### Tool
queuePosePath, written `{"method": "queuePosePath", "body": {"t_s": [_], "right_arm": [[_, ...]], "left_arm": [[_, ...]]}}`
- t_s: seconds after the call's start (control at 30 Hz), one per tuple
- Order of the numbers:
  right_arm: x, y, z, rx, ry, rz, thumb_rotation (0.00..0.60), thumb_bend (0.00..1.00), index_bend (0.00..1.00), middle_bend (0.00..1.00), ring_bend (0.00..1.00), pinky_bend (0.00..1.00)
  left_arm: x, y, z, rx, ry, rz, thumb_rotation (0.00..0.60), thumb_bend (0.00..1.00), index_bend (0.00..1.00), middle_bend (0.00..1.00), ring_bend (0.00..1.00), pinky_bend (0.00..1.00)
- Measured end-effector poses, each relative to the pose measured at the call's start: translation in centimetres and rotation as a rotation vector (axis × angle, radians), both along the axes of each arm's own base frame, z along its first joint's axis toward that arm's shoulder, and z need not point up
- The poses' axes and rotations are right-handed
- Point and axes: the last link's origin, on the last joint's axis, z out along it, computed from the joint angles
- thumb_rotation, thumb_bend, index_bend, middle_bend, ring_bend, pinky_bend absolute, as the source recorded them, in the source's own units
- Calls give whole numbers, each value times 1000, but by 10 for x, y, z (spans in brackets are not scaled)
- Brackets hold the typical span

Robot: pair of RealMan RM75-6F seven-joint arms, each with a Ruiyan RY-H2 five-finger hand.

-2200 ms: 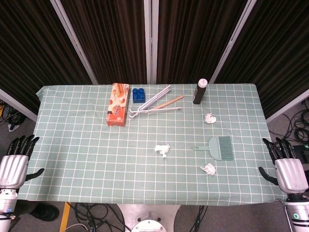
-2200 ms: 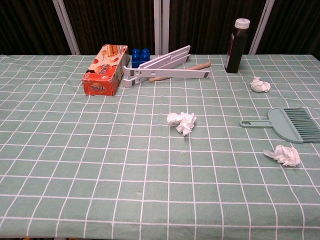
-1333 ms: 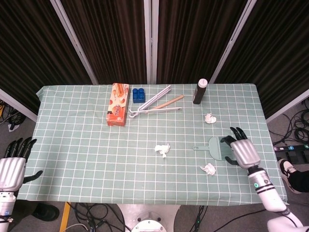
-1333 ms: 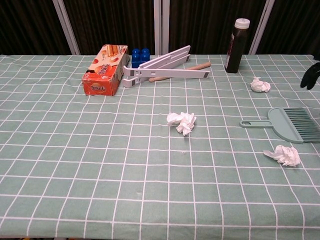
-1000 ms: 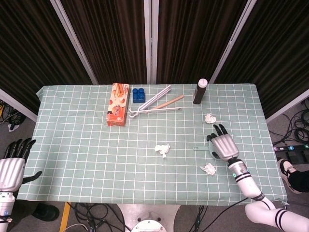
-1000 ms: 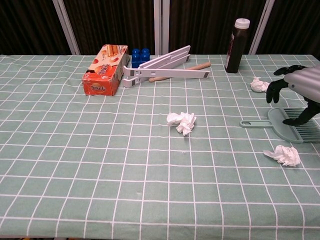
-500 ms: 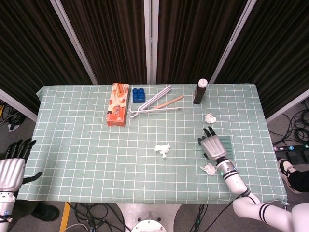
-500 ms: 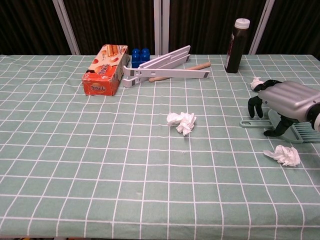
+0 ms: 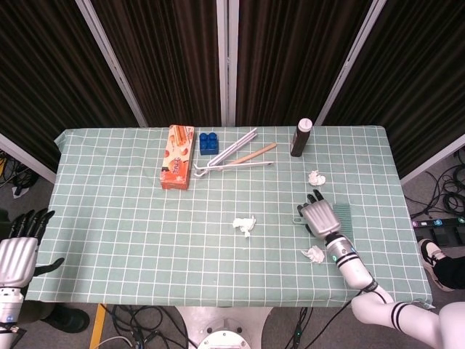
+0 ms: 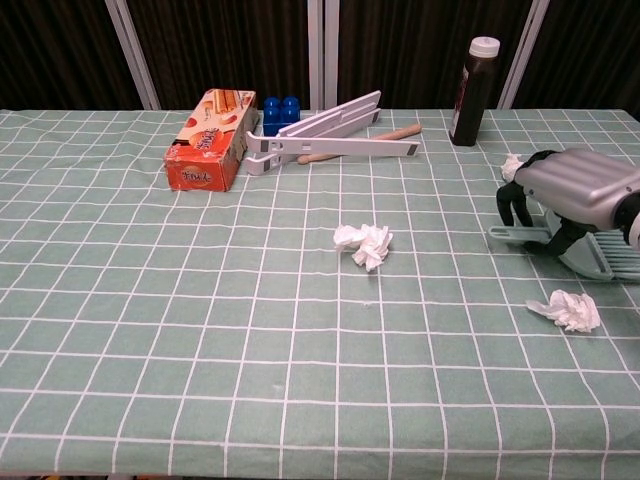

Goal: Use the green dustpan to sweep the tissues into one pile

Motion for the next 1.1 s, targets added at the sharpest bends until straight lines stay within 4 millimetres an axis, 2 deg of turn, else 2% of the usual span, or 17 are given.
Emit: {"method": "queuePosePath", "body": {"t_s": [0.17, 0.27, 0.43, 0.57, 0.73, 0.87, 1.0, 1.1], "right_arm": [[5, -18, 34, -39, -49, 18, 600, 332, 605, 563, 216, 163], [12, -31, 47, -34, -93, 26, 600, 337, 606, 556, 216, 164], [21, -58, 56, 12, -164, 25, 600, 368, 620, 547, 216, 164], [25, -87, 60, 44, -205, 31, 600, 378, 631, 546, 216, 164], [27, -117, 58, 75, -230, 26, 600, 398, 632, 546, 216, 164], [30, -134, 44, 122, -242, 9, 600, 407, 648, 547, 217, 165], [36, -140, 26, 174, -252, -8, 600, 410, 674, 550, 216, 164], [42, -140, 14, 212, -299, -27, 600, 369, 684, 550, 216, 164]], "left_arm": [[2, 0, -1, -5, 6, 1, 600, 69, 103, 68, 33, 78], [4, 1, 0, -6, 11, 1, 600, 69, 103, 68, 33, 78], [9, 1, 1, -8, 27, 0, 600, 69, 103, 68, 33, 79], [14, 1, 3, -6, 38, 6, 600, 69, 103, 68, 33, 78], [19, 1, 5, -6, 51, 21, 600, 69, 103, 68, 33, 78], [22, 1, 7, -7, 59, 26, 600, 68, 103, 67, 33, 78], [26, 2, 7, -9, 62, 28, 600, 69, 103, 67, 33, 78], [27, 2, 5, -18, 65, 30, 600, 69, 103, 67, 33, 78]]}}
